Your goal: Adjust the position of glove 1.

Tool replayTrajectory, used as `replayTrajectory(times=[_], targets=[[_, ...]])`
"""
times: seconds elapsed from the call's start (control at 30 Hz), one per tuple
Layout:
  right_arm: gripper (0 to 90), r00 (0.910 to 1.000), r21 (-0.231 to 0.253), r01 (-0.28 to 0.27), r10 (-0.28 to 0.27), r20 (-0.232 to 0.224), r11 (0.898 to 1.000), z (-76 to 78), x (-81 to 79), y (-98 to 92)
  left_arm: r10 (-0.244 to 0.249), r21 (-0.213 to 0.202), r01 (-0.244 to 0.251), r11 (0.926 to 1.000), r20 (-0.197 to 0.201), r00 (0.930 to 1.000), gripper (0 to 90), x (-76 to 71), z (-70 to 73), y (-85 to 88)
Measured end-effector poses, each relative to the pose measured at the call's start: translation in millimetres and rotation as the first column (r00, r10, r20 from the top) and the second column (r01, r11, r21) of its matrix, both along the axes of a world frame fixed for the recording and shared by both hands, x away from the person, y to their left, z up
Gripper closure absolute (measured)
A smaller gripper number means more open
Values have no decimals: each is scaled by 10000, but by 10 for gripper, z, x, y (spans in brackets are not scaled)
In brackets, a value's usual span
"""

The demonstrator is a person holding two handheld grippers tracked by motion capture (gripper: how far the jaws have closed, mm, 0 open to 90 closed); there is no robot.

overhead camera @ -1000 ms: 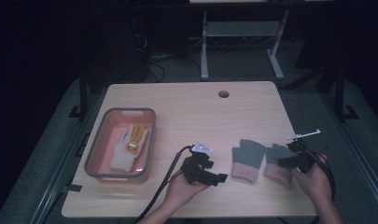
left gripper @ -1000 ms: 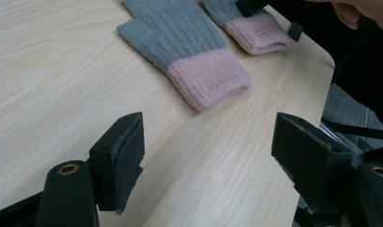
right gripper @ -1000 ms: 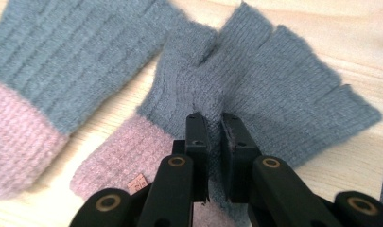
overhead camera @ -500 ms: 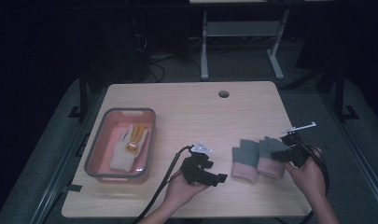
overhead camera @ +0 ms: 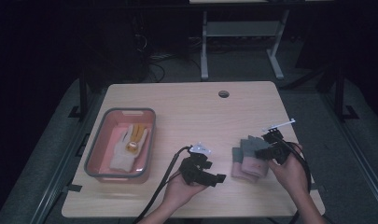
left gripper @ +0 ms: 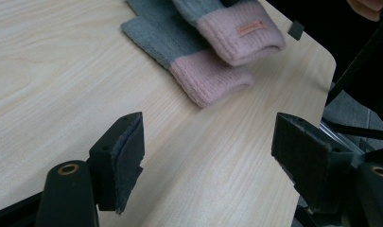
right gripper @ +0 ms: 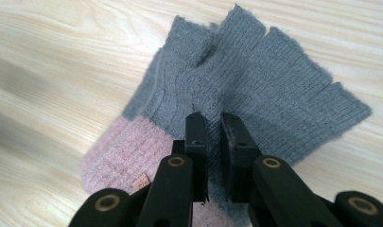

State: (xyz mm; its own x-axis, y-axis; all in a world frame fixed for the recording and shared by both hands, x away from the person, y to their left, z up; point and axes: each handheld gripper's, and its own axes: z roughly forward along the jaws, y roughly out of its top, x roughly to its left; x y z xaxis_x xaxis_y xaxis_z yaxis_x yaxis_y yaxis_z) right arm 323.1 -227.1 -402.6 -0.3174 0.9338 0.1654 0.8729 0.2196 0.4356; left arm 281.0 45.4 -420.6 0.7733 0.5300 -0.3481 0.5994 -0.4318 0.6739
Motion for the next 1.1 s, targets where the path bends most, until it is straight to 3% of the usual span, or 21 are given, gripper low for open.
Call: replayTrajectory(times=[0.27,0.53,0.8,1.1], targets=[[820,9998,-23,-157,156,-155,9999,-49,30,168,49,-11,-49,10000,17,10000,264,2,5,19],[798,9993,-2,-40,40,-373,10000,-123,37,216,76,-42,-76,10000,-52,10000,264,4,-5,26],[669,9997,340,-67,75,-234,9994,-144,13,138,130,-73,-132,9999,-305,9994,265,54,-29,-4],[567,9998,840,73,-87,175,9964,-153,-60,-24,182,-328,-207,9992,-754,9970,270,158,-41,-184]])
